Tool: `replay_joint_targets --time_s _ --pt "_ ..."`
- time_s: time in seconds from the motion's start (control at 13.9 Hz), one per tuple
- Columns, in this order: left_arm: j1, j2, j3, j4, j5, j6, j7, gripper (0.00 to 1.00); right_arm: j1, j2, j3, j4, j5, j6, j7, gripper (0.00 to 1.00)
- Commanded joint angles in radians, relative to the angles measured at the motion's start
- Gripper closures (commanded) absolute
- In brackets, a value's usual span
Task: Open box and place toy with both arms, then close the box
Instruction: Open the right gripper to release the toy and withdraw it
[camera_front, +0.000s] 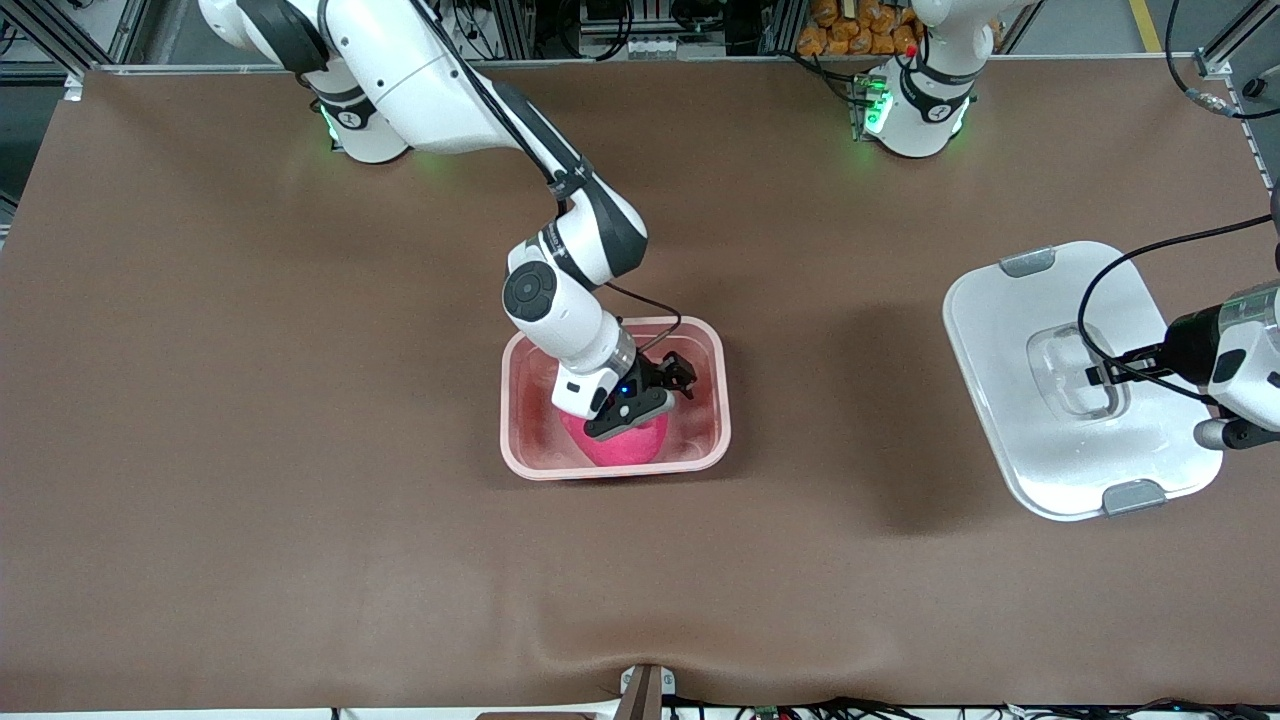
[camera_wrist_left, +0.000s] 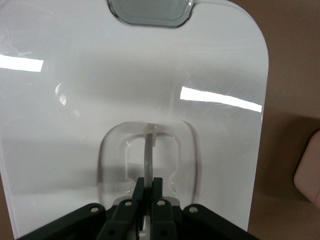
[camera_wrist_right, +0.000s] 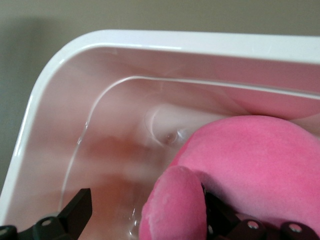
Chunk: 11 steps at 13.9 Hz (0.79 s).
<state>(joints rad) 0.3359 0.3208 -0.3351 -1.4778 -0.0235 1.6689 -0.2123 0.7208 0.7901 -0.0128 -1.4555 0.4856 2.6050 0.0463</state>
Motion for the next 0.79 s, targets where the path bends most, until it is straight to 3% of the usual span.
replay_joint_targets --time_s 0.0,0.72 --pt "0.009 -0.009 -0.001 0.001 -0.021 -0.005 0.028 1.0 0.006 0.035 -0.009 0.05 -0.001 0.0 0.049 0.0" --pt "0.006 -0.011 -0.002 0.004 -0.021 -0.003 0.024 1.0 0.008 0.035 0.017 0.127 0.016 0.006 0.158 0.0"
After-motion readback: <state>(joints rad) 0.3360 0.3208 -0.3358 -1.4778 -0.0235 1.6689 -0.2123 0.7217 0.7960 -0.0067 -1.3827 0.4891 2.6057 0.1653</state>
